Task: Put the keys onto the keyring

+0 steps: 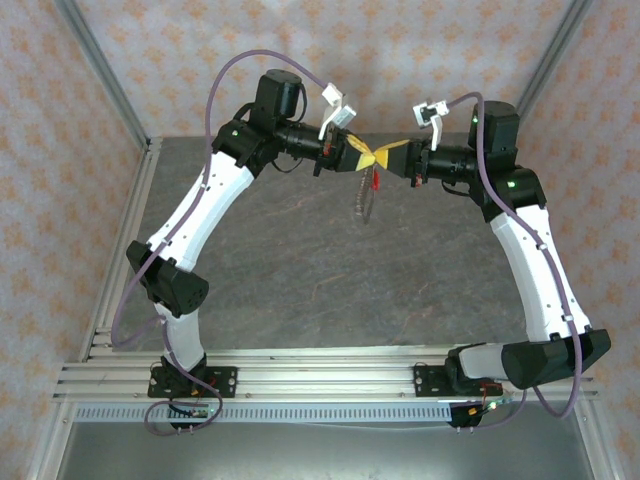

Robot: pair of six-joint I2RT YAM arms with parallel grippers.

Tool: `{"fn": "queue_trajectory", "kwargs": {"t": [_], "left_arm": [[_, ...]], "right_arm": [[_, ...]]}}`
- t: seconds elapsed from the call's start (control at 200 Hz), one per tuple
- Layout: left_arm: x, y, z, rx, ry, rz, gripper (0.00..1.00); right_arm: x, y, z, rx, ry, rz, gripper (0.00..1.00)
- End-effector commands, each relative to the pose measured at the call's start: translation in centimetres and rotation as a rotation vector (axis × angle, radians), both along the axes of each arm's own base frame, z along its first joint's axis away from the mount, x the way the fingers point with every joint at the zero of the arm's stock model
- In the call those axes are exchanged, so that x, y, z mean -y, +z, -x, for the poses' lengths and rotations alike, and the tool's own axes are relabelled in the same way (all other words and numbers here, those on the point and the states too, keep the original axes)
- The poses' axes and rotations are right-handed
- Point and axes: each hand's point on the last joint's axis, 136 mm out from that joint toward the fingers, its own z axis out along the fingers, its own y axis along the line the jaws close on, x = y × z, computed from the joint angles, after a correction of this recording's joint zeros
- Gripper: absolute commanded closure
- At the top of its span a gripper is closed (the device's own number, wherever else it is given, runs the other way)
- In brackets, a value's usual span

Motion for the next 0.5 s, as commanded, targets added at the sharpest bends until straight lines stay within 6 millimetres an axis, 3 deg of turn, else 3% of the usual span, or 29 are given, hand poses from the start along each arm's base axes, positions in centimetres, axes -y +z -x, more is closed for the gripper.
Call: {"fn": "queue_trajectory", "kwargs": {"t": [0.0,0.07,0.125,0.165,0.195,0.275,0.495], "left_arm": [[1.7,0.2,0.2,0.024,0.027,0.024,1.0],[1.5,1.0,-0.6,0.047,0.094,0.07,1.0],[1.3,1.9,-0.9,0.059,0.136,0.112,1.0],[1.1,2.4,-1.0,0.065,0.156,0.143,1.0],[1.0,2.8,-1.1,0.066,0.174,0.165,1.0],[0.5,3.7,-1.3,0.071,0.223,0.223,1.0],[-1.1,6.1,-1.9,0.07,0.34,0.411,1.0]], "right_arm": [[0.1,3.5,-0.1,0.118,-0.038,-0.061,0.87],[1.2,4.4,-0.7,0.148,-0.136,-0.091,0.73],[2.2,5.1,-0.7,0.174,-0.206,-0.125,0.69],[2.9,4.8,-1.3,0.167,-0.252,-0.145,0.68],[3.6,5.7,-0.6,0.196,-0.292,-0.169,0.68],[5.0,5.4,-0.9,0.204,-0.395,-0.212,0.67],[7.3,2.8,-1.5,0.192,-0.552,-0.316,0.66]]}}
